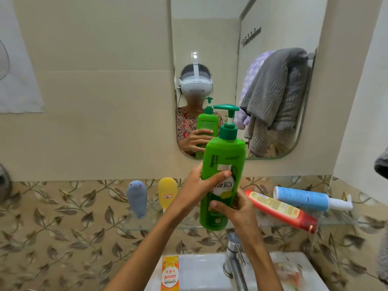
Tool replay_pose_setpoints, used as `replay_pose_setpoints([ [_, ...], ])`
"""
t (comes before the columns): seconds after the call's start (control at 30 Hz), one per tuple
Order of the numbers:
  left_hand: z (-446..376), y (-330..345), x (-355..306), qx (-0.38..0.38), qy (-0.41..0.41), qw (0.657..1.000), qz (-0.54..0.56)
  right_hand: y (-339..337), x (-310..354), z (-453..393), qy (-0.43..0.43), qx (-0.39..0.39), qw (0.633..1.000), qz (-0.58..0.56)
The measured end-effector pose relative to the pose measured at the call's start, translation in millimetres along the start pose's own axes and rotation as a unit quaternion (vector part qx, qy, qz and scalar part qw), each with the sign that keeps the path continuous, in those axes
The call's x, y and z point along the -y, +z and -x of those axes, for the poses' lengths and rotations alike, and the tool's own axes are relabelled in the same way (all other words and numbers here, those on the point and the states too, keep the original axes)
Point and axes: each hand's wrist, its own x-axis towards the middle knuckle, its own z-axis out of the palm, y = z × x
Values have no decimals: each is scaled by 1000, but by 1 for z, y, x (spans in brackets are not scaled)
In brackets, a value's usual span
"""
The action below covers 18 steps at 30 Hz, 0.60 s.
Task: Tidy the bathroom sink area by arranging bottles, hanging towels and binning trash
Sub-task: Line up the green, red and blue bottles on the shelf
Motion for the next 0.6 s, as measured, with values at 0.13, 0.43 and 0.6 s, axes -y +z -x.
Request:
replay_pose_setpoints([
  [0.13, 15, -22, -4, 33, 71, 994, -77, 9, 9, -1, 3, -10, 1000, 3],
  [0.43, 51, -41, 10, 110, 21, 970, -215, 19, 26, -1, -21, 30, 999, 5],
  [0.6, 39, -42, -2, 82, 44, 970, -223, 28, 46, -17, -65, 33, 996, 44],
])
